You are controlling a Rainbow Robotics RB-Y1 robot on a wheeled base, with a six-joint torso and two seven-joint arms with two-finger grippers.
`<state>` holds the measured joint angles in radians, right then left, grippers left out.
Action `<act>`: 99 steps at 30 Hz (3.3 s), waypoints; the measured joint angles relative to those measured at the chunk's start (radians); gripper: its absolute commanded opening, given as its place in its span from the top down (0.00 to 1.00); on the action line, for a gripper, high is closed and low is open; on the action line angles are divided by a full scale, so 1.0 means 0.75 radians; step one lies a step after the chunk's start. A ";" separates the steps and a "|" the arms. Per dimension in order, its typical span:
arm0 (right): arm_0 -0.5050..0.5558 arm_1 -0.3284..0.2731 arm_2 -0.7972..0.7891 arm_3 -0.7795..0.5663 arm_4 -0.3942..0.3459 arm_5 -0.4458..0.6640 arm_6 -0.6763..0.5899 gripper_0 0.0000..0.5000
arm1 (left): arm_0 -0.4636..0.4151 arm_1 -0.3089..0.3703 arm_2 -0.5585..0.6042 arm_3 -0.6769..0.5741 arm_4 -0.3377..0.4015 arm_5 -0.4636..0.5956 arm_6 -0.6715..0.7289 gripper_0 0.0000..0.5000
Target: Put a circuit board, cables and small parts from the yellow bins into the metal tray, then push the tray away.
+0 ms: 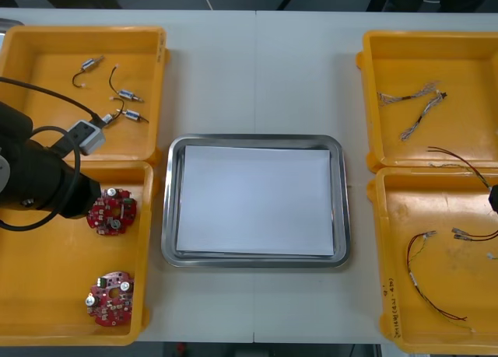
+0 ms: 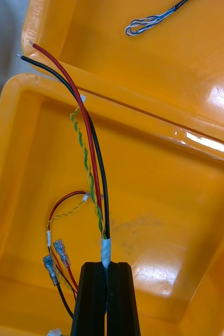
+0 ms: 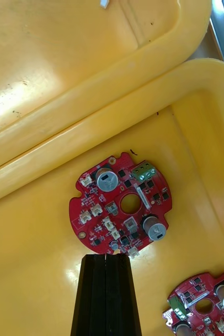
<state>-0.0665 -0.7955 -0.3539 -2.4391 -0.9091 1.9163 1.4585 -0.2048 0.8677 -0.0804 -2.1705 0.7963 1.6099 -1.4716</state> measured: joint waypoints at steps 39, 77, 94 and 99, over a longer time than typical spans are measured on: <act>0.000 0.000 0.000 0.000 0.003 0.000 0.000 1.00 | 0.000 0.000 0.020 -0.020 0.034 0.021 0.000 0.00; 0.000 0.000 0.000 0.000 0.003 0.000 0.000 1.00 | 0.000 0.172 -0.366 -0.022 0.023 -0.290 -0.357 0.00; 0.000 0.000 0.000 0.000 0.003 0.000 0.000 1.00 | -0.061 0.194 -0.547 0.109 -0.009 -0.442 -0.491 0.00; 0.000 0.000 0.000 0.000 0.004 0.000 0.000 1.00 | -0.070 0.195 -0.567 0.134 -0.010 -0.457 -0.491 0.00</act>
<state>-0.0666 -0.7955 -0.3539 -2.4392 -0.9064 1.9163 1.4585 -0.2575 1.0136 -0.5053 -2.0703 0.7888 1.2668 -1.8397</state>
